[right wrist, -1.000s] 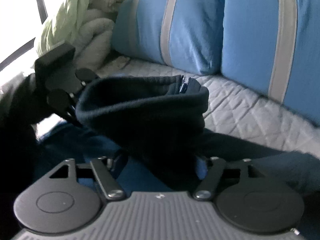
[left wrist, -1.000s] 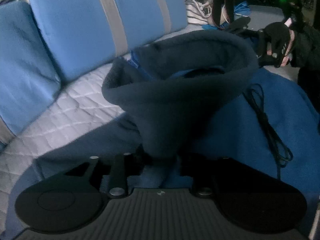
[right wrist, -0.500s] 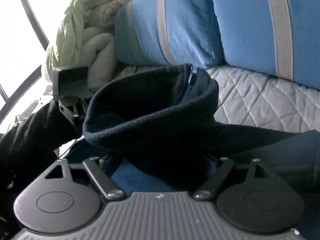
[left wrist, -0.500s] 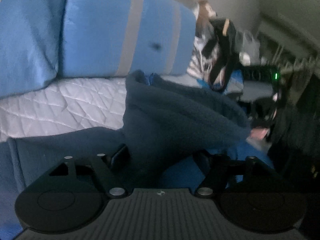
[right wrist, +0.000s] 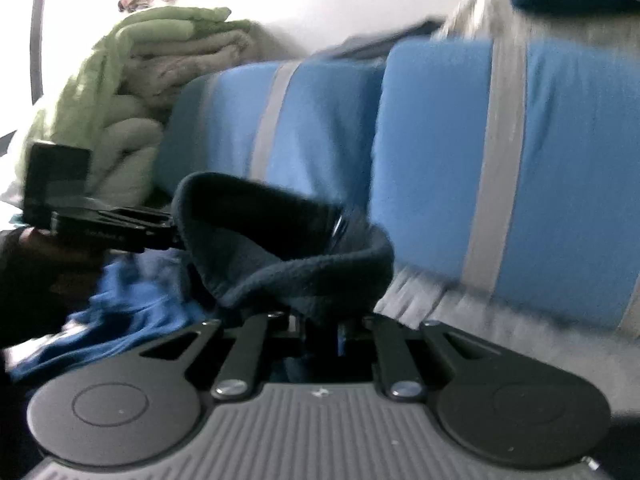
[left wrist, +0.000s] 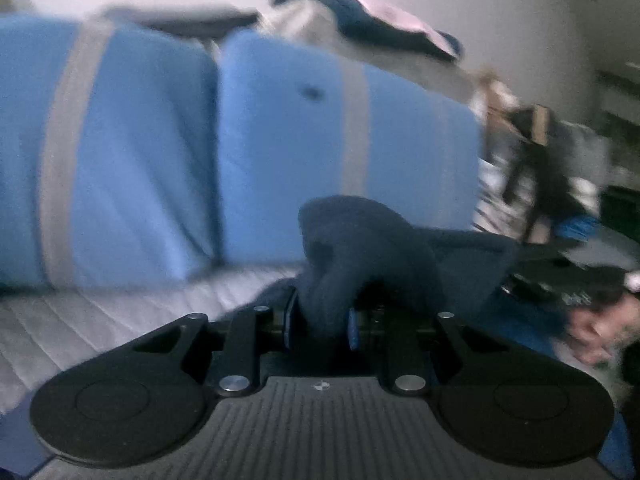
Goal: Fold clothes
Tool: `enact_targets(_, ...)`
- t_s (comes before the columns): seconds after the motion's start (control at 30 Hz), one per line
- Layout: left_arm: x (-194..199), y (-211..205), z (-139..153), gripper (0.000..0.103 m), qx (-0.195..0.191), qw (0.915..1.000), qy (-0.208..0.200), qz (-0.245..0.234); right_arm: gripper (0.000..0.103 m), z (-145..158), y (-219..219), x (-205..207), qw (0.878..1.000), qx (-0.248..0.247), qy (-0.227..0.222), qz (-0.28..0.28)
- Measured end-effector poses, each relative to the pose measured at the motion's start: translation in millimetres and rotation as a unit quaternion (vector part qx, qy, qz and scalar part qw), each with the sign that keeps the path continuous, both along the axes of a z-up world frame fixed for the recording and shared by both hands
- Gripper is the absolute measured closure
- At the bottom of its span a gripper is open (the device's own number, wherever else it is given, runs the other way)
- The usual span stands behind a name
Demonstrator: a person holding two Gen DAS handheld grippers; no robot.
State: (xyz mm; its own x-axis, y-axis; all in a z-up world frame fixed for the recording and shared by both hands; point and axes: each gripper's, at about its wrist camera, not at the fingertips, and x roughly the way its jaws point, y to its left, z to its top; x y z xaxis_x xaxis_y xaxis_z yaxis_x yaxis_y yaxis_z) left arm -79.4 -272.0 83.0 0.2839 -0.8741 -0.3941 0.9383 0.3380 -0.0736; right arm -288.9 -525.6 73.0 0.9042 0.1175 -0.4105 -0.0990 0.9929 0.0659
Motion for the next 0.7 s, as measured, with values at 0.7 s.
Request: enact_targets(0.7, 69.7, -125.9, -69.8, 0.092, 0.141, 0.9708, -0.169, 0.096, 0.088, -78.6, -37.5, 170.8, 0.982, -0.134, 0.076, -0.109)
